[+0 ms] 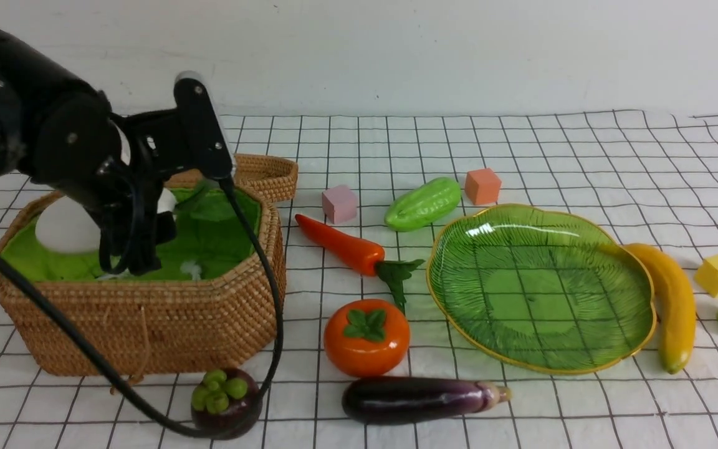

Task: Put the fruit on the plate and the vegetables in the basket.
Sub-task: Take a daikon with your left arm and place it on the basket on the left, then grab a mangosteen with your left arm and put it on the plate on the right, then use the left arm to grab an eggplant and put it into the left basket

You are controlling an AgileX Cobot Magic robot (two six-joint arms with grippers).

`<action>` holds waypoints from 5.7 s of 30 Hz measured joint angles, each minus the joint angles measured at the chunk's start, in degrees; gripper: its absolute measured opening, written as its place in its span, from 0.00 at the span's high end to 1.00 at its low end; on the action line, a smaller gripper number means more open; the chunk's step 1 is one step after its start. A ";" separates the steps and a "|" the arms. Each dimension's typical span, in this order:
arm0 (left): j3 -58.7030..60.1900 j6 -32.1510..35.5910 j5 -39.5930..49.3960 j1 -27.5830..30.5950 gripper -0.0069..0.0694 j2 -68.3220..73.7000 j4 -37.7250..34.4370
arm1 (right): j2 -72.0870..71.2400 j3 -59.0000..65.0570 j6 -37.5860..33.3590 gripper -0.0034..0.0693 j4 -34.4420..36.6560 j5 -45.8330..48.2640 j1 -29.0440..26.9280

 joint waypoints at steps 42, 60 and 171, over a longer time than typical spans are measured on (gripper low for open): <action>32.53 -24.13 -1.53 -1.57 0.46 -22.47 -48.24 | 0.00 0.06 0.90 0.71 0.24 6.16 0.00; 28.54 -43.48 -3.11 -11.98 0.25 -18.75 -23.38 | 0.00 0.06 0.90 0.70 2.35 7.13 0.00; -19.50 1.99 11.22 -30.95 0.24 30.74 -20.93 | -11.37 -0.25 26.41 0.65 -15.86 31.10 0.00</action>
